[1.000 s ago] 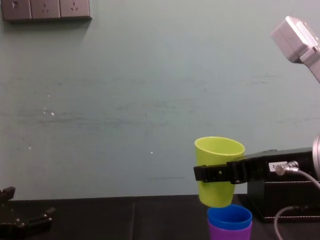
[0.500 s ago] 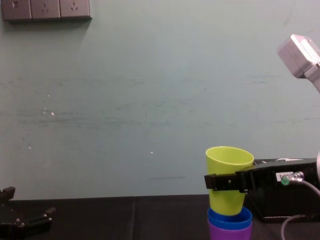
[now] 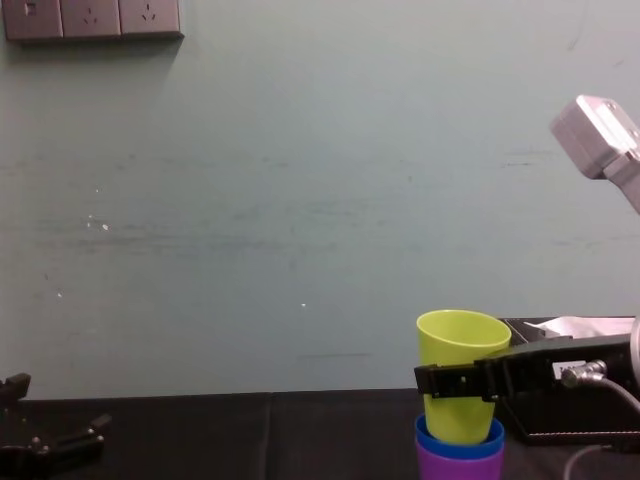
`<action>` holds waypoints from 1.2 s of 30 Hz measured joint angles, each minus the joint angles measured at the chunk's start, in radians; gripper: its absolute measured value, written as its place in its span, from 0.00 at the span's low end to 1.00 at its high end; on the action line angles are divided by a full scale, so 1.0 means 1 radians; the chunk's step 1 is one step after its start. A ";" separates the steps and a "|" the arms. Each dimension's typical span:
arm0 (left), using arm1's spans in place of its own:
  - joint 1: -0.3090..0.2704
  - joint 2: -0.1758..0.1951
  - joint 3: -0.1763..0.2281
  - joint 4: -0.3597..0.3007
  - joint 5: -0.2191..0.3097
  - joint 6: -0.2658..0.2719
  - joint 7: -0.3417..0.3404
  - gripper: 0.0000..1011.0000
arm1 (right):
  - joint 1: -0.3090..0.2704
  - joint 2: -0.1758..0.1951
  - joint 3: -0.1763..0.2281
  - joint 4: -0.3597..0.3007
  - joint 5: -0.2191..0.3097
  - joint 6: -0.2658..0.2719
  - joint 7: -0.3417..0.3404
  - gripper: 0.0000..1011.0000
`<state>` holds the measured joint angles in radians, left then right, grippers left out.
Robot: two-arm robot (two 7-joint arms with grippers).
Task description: Stack the three plastic cups sequentially using one hand.
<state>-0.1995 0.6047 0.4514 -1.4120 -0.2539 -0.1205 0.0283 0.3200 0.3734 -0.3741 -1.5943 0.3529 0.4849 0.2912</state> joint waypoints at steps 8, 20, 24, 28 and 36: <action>0.000 0.000 0.000 0.000 0.000 0.000 0.000 0.99 | 0.005 -0.005 -0.002 0.018 -0.006 -0.002 0.001 0.73; 0.000 0.000 0.000 0.000 0.000 0.000 0.000 0.99 | 0.007 -0.008 -0.003 0.023 -0.007 -0.002 0.002 0.73; 0.000 0.000 0.000 0.000 0.000 0.000 0.000 0.99 | 0.007 -0.007 -0.003 0.022 -0.007 -0.002 0.002 0.78; 0.000 0.000 0.000 0.000 0.000 0.000 0.000 0.99 | 0.006 -0.007 -0.003 0.021 -0.006 -0.002 0.002 0.90; 0.000 0.000 0.000 0.000 0.000 0.000 0.000 0.99 | 0.006 -0.006 -0.003 0.020 -0.006 -0.001 0.003 0.99</action>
<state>-0.1995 0.6047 0.4514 -1.4120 -0.2540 -0.1205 0.0283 0.3255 0.3670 -0.3767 -1.5744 0.3467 0.4838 0.2944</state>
